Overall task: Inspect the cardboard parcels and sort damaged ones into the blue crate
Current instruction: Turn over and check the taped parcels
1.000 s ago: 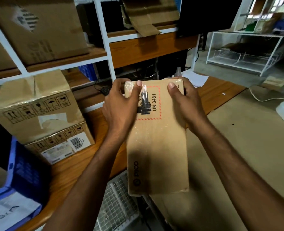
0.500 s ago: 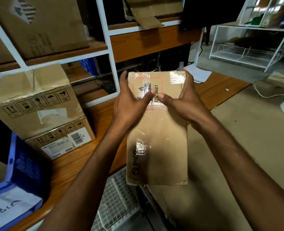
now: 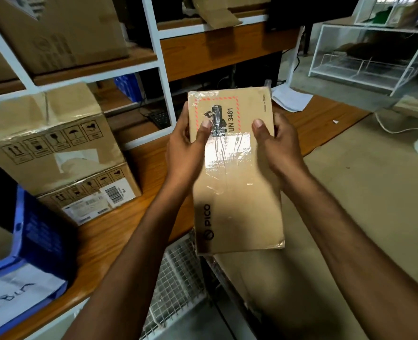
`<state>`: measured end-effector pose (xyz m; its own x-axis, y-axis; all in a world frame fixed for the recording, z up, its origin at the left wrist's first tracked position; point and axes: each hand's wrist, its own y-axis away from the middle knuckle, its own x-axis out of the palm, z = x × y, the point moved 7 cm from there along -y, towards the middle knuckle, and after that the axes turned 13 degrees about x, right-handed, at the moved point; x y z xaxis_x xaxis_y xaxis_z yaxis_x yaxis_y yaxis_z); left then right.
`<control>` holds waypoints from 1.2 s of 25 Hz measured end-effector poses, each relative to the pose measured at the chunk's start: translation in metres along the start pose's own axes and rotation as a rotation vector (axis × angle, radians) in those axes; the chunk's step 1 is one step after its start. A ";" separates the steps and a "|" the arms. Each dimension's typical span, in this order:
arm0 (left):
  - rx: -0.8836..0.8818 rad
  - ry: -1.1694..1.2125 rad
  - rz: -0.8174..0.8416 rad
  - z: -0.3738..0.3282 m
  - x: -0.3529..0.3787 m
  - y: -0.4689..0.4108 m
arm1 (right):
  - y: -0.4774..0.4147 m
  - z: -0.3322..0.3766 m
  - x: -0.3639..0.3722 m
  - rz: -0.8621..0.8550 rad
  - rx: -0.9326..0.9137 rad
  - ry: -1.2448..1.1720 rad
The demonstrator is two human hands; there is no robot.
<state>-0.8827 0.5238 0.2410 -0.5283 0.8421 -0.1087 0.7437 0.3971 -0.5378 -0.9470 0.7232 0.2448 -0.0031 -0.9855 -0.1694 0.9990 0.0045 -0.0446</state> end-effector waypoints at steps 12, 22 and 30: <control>-0.014 0.082 -0.013 0.006 0.010 -0.001 | 0.004 -0.010 0.003 -0.069 0.004 0.057; 0.077 -0.083 0.183 0.011 0.011 -0.005 | -0.003 -0.021 0.014 0.147 0.078 0.129; 0.002 0.088 0.107 0.031 0.008 0.009 | -0.007 -0.031 0.002 -0.009 0.036 0.033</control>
<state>-0.8931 0.5221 0.2095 -0.4082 0.9083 -0.0916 0.7930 0.3031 -0.5285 -0.9552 0.7262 0.2141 -0.0130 -0.9793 -0.2019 0.9999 -0.0110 -0.0110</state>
